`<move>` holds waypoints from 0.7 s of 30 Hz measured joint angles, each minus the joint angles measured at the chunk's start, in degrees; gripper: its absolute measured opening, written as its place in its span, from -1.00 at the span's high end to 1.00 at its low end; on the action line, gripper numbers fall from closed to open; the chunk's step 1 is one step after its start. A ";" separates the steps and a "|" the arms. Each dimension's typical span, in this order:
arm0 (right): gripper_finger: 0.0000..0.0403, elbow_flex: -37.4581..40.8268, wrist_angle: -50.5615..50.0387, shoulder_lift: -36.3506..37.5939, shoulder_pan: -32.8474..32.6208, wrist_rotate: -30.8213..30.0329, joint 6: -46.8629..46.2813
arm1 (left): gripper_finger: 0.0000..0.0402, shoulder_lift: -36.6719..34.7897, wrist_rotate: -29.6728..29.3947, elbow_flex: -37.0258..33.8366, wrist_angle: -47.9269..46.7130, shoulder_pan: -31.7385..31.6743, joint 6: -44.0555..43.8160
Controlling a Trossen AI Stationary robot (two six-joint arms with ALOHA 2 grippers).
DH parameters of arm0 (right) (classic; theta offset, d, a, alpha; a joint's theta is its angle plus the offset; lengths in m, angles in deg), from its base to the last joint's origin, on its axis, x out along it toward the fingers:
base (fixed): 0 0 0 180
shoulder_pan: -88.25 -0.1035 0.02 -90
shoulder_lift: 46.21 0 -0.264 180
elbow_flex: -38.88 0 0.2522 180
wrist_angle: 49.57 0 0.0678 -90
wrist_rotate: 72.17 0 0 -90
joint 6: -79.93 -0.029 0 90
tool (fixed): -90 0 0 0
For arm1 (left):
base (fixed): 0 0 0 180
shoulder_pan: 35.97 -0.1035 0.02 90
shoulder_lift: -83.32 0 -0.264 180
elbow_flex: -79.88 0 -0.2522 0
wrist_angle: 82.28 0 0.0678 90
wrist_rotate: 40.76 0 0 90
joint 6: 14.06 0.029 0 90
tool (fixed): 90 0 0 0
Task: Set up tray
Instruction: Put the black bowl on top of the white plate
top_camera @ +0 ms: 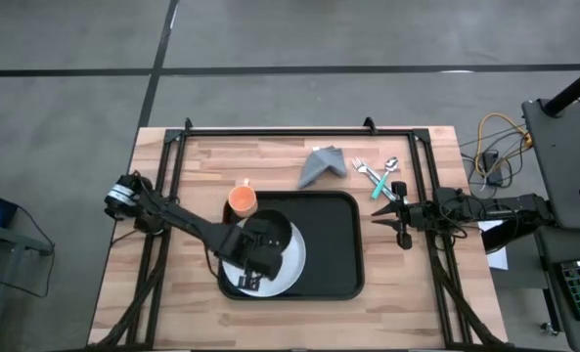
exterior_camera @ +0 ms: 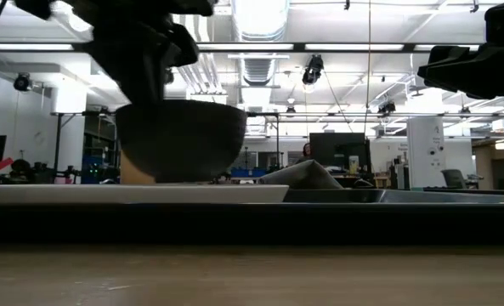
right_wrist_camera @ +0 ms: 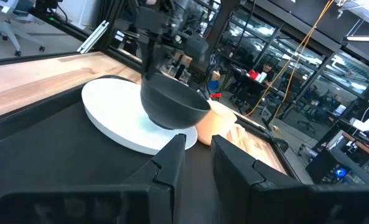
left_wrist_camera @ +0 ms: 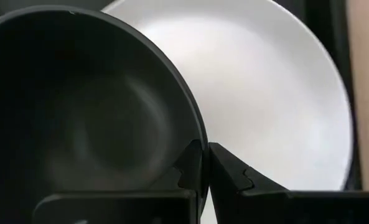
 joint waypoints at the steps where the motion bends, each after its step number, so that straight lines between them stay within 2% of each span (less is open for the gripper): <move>1: 0.66 -0.01 0.00 0.00 0.00 0.01 0.00 | 1.00 0.00 0.16 -0.20 0.03 0.52 -0.82; 21: 0.66 -0.02 0.00 0.00 -0.01 -0.01 0.00 | 1.00 -0.02 1.62 -3.72 4.39 4.61 -8.65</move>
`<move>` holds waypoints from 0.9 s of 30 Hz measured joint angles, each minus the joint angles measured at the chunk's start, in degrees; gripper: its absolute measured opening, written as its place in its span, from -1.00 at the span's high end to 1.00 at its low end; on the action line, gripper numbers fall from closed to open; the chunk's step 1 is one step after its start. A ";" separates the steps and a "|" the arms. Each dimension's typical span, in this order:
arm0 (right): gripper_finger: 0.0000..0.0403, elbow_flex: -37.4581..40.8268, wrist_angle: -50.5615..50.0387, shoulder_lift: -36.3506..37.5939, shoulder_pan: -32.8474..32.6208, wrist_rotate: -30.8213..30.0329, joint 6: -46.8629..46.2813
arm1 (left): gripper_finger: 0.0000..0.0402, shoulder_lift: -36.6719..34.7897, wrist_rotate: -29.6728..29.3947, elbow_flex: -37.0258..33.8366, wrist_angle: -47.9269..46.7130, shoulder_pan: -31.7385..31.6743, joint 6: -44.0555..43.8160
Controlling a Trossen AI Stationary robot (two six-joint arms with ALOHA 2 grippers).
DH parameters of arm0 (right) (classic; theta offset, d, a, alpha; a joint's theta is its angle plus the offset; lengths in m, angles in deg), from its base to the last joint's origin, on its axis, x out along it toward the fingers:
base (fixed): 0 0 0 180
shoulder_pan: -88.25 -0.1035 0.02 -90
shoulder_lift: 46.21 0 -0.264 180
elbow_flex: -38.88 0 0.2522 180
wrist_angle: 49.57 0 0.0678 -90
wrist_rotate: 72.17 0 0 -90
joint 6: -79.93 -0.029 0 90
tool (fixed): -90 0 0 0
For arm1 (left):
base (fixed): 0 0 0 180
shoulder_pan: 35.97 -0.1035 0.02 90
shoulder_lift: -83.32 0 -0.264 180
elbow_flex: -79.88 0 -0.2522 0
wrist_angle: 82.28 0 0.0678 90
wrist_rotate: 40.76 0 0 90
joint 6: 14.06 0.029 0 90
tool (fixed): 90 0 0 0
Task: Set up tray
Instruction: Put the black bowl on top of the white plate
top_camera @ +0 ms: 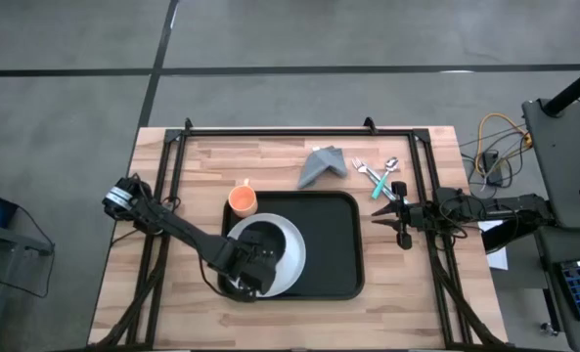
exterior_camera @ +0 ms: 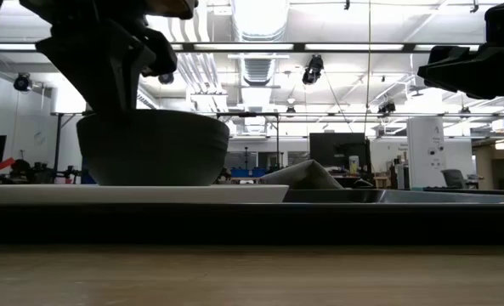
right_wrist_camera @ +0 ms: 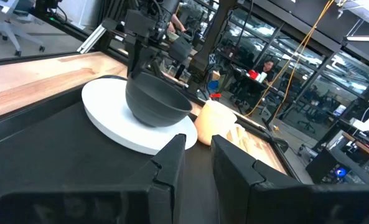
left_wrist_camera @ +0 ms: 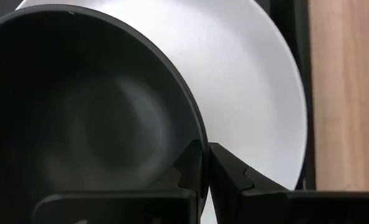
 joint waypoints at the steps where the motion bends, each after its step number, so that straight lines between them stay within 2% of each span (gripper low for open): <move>1: 0.66 0.02 0.00 0.00 0.00 0.02 0.00 | 1.00 0.00 -0.02 0.00 0.42 0.21 -0.02; 27: 0.66 0.00 0.00 0.00 -0.01 0.00 0.00 | 0.96 0.00 -0.07 -0.07 1.65 2.81 -2.38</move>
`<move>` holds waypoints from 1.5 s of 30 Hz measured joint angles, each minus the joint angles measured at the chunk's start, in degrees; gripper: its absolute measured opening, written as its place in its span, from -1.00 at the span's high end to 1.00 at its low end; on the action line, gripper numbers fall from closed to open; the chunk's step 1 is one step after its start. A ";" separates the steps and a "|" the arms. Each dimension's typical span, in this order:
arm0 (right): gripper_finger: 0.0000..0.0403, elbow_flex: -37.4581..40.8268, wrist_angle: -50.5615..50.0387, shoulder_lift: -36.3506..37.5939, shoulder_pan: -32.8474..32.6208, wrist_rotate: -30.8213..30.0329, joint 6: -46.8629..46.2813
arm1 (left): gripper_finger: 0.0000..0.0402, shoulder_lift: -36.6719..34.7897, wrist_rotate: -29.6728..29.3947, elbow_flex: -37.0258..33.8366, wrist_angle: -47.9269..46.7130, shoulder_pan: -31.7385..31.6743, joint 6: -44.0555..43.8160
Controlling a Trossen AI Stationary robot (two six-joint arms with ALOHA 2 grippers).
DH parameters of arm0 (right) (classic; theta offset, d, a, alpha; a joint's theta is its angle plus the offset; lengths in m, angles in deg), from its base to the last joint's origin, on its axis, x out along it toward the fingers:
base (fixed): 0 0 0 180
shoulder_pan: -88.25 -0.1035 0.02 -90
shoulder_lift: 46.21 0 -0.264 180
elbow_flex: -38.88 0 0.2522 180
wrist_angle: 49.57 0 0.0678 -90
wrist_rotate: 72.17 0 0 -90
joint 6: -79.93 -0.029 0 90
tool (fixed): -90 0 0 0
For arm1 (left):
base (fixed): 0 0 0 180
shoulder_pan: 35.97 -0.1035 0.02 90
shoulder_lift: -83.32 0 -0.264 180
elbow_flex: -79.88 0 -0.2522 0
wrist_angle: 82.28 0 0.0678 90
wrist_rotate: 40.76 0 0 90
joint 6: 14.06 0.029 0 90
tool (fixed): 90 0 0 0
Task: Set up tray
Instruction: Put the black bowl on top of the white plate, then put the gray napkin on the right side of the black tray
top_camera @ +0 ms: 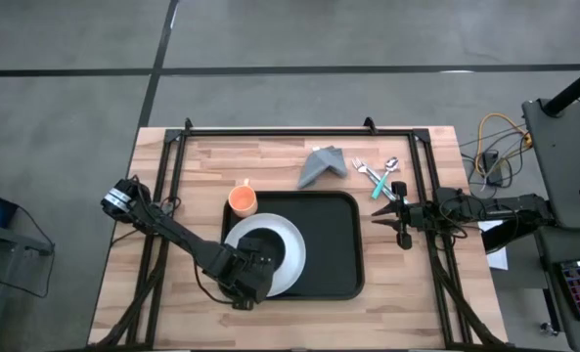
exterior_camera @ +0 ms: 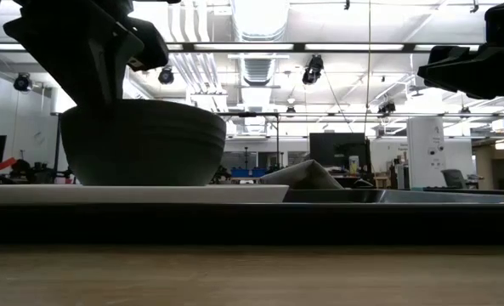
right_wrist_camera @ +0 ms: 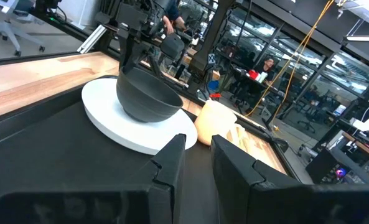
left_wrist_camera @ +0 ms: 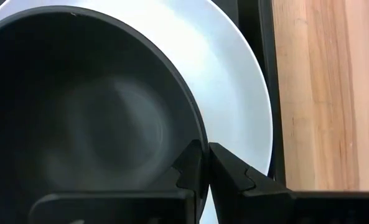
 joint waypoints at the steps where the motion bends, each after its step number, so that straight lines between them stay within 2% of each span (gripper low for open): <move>1: 0.66 0.00 0.00 0.00 0.00 0.00 0.00 | 0.95 0.01 0.01 0.00 0.00 -0.01 0.00; 10: 0.66 0.00 0.00 0.00 0.01 0.02 0.00 | 0.87 0.00 2.16 0.01 -0.02 -0.22 -0.07; 23: 0.66 0.01 0.00 0.00 0.00 0.01 0.00 | 0.59 0.00 2.17 0.22 -0.11 -0.66 0.10; 40: 0.66 0.02 0.00 0.00 0.02 0.01 0.00 | 0.58 -0.02 2.16 6.02 -1.85 -0.97 1.68; 45: 0.66 0.01 0.00 0.00 0.01 0.00 0.00 | 0.58 -0.02 1.16 7.80 -3.10 -2.64 15.54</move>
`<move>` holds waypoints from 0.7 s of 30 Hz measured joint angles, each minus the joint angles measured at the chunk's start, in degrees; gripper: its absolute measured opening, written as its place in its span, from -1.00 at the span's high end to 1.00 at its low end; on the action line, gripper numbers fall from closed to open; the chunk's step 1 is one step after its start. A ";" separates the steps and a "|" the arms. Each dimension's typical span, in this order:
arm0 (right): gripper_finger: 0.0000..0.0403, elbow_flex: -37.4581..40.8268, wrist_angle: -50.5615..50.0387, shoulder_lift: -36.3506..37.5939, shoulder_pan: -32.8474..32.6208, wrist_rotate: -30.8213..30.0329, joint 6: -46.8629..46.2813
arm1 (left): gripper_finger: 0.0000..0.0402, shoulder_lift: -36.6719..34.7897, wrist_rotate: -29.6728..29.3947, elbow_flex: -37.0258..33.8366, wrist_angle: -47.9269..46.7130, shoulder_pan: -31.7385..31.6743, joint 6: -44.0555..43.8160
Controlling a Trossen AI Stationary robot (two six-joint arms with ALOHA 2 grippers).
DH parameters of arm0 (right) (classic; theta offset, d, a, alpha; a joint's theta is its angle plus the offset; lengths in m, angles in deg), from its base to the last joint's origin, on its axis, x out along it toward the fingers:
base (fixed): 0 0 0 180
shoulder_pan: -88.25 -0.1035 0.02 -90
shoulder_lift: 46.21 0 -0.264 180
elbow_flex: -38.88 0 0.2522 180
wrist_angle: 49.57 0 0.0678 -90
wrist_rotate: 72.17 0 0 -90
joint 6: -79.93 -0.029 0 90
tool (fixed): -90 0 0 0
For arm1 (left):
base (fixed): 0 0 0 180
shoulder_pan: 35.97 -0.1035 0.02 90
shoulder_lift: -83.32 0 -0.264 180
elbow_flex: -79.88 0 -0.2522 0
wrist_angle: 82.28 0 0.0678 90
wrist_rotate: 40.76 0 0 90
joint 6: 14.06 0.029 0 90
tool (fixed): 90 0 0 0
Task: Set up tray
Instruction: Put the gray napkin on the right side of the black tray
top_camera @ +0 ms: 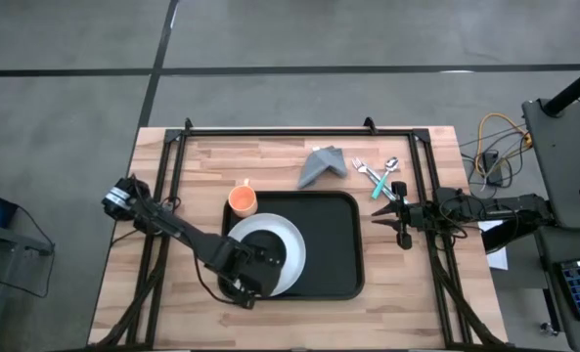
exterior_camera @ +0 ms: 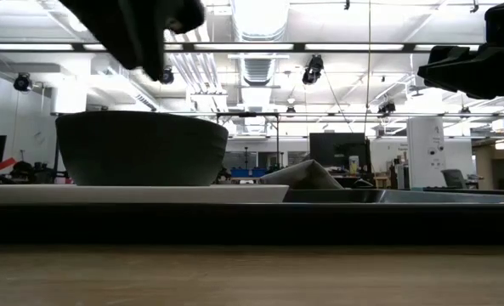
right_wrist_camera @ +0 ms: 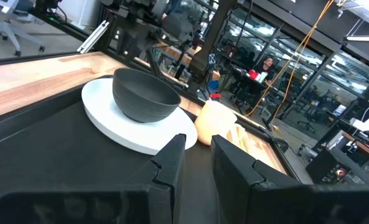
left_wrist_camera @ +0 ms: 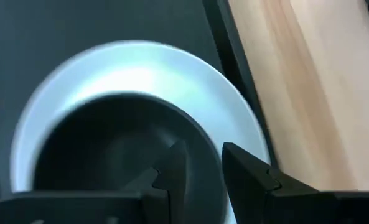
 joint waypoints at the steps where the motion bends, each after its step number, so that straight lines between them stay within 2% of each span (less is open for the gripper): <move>1: 0.66 -0.01 0.00 0.00 -0.01 0.02 0.00 | 0.58 0.00 -0.02 0.40 -0.06 -0.47 2.70; 9: 0.66 0.01 0.00 0.00 -0.01 0.00 0.00 | 0.58 -0.04 -0.05 2.30 6.47 -4.96 21.08; 14: 0.66 0.00 0.00 0.00 -0.01 0.01 0.00 | 0.58 -0.04 -0.02 3.91 8.06 -8.83 29.29; 17: 0.66 -0.02 0.00 0.00 0.01 0.00 -0.01 | 0.58 -0.35 0.42 3.62 11.47 -12.25 30.55; 21: 0.66 0.01 0.00 -0.03 0.01 0.00 0.00 | 0.58 -0.61 1.48 0.70 19.72 -16.81 26.59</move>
